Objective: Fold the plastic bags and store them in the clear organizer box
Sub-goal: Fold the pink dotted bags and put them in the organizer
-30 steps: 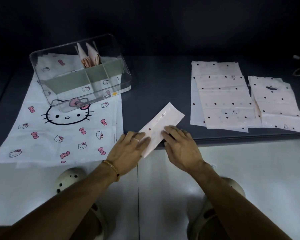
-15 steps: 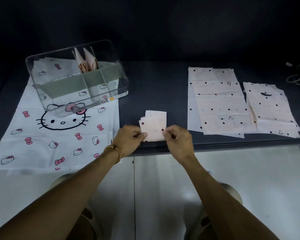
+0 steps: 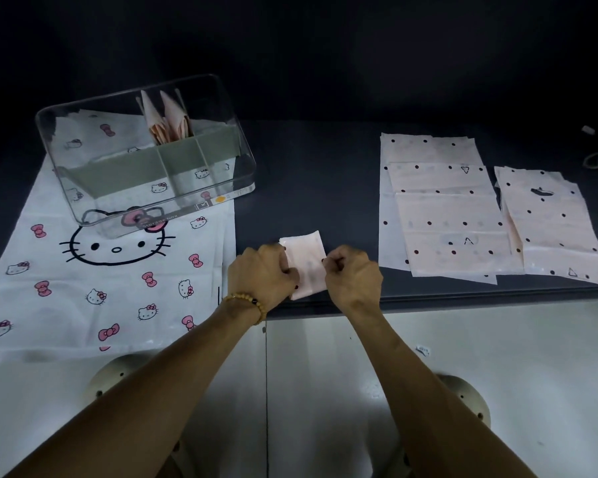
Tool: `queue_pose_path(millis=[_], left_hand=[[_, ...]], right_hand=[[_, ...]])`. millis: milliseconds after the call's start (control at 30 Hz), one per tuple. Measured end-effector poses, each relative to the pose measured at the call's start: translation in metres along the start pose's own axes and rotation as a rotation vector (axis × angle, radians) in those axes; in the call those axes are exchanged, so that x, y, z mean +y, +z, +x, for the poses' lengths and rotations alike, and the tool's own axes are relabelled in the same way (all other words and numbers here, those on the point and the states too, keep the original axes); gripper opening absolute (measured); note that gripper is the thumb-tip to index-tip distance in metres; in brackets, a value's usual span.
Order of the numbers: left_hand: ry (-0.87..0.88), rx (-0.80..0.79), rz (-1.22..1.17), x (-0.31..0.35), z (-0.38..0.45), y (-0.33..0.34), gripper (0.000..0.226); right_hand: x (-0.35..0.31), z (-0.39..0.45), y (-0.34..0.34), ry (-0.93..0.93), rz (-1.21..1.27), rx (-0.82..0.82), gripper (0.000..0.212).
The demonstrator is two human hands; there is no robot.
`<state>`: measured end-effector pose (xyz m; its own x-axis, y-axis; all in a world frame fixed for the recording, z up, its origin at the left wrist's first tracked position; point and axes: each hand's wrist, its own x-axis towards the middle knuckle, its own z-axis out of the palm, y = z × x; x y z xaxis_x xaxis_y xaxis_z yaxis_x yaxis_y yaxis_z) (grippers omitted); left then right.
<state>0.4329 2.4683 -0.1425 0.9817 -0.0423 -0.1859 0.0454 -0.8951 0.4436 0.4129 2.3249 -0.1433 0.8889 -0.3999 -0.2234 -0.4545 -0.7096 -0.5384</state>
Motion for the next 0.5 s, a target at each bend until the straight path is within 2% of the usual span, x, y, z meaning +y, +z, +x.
queue_pose_path(millis=[100,167,267,400,500], left_hand=[[0.139,0.120,0.045,-0.011,-0.004,0.004,0.045],[0.303,0.095,0.068,-0.020,-0.005,0.005,0.057],[0.471,-0.058,0.145,-0.031,-0.008,0.003,0.050],[0.582,0.043,0.203,-0.035,-0.014,-0.003,0.039],[0.575,0.106,0.215,-0.035,-0.015,-0.004,0.040]], right_hand=[[0.000,0.001,0.000,-0.004,-0.006,-0.020,0.013],[-0.001,0.002,0.000,-0.021,-0.033,-0.023,0.013],[-0.003,0.004,-0.001,-0.057,-0.062,-0.018,0.010],[-0.006,0.006,0.002,-0.100,-0.011,0.007,0.009],[0.000,-0.007,0.001,-0.257,-0.044,0.148,0.020]])
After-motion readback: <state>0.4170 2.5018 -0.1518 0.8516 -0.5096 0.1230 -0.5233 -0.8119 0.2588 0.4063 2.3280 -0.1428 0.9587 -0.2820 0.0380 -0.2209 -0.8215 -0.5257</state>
